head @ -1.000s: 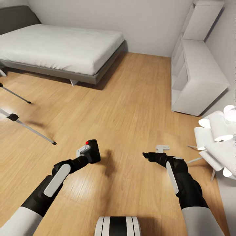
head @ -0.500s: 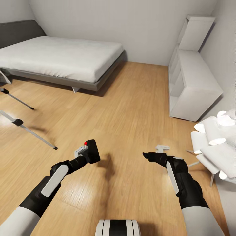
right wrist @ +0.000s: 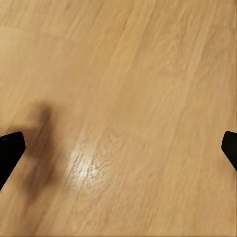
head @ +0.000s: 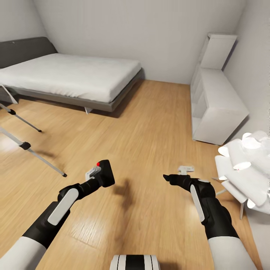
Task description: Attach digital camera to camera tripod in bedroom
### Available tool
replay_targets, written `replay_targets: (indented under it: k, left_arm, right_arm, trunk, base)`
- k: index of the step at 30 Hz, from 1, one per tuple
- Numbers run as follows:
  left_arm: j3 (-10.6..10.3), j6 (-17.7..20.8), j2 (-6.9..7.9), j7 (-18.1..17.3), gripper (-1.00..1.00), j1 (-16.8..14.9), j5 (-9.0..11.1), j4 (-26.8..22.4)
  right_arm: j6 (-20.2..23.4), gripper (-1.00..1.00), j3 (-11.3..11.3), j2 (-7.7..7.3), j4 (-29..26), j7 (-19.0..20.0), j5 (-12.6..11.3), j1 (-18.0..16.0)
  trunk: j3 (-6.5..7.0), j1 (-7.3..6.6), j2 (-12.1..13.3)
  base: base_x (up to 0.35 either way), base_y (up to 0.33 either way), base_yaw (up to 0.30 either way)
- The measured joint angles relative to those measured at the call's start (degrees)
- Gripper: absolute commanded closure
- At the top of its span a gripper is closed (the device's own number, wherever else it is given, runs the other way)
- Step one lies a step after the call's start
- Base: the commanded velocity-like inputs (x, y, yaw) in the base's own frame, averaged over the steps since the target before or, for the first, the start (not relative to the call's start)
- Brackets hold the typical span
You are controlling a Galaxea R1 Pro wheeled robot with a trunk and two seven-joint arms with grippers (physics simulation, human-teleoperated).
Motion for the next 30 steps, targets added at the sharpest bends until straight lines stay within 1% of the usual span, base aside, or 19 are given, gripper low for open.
replay_targets:
  k: [30]
  left_arm:
    - [0.1,-0.1,-0.04,0.1,1.0,0.0,-0.1,0.0]
  right_arm:
    - [0.0,-1.0,0.1,0.15,0.6,-0.1,0.0,0.0]
  trunk:
    - [6.65,-0.77,0.4]
  base:
    - [0.0,0.0,0.0]
